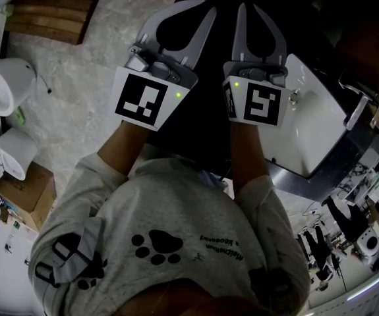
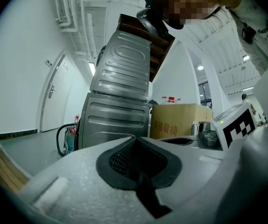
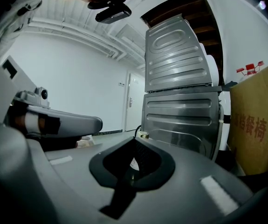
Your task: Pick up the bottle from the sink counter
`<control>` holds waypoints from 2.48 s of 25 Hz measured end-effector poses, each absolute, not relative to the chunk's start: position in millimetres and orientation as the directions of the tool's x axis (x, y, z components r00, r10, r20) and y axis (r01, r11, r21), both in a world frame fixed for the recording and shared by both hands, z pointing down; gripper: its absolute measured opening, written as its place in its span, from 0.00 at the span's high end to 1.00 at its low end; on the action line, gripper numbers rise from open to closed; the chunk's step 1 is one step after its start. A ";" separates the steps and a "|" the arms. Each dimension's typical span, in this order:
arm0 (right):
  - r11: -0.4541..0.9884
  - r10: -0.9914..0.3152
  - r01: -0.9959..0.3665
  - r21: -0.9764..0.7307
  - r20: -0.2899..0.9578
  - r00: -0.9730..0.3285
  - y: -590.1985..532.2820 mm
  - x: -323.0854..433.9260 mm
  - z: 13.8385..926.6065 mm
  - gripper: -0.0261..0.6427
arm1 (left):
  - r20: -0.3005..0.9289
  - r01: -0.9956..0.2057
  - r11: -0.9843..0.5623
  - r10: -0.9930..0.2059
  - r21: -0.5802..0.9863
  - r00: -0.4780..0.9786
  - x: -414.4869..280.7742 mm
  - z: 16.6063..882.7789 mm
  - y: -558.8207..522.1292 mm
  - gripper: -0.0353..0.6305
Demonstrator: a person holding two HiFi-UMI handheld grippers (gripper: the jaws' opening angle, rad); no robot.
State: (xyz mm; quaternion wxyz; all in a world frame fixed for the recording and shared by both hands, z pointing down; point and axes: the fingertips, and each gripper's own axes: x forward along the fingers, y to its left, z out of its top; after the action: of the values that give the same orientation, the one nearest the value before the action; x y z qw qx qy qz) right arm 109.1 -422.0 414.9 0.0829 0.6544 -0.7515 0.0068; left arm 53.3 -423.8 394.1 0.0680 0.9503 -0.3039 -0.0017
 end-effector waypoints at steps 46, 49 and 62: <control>0.134 -0.948 -0.990 -0.037 0.287 -0.139 -496.1 119.6 467.0 0.46 | 0.068 -0.591 -0.793 -0.588 0.151 0.806 62.1 416.7 -460.5 0.95; 0.127 -0.945 -0.990 -0.065 0.294 -0.141 -501.3 121.8 469.0 0.46 | 0.076 -0.599 -0.786 -0.595 0.151 0.800 61.3 417.8 -462.3 0.95; 0.104 -0.942 -0.992 -0.073 0.313 -0.122 -520.9 118.7 472.3 0.46 | 0.076 -0.616 -0.772 -0.612 0.159 0.787 48.4 417.0 -467.2 0.95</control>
State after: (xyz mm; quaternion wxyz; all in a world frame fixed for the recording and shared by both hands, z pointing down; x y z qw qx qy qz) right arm 118.7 -520.9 472.3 0.0939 0.6559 -0.7371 0.1331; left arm 48.4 -467.2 417.0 0.0880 0.9411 -0.3263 0.0101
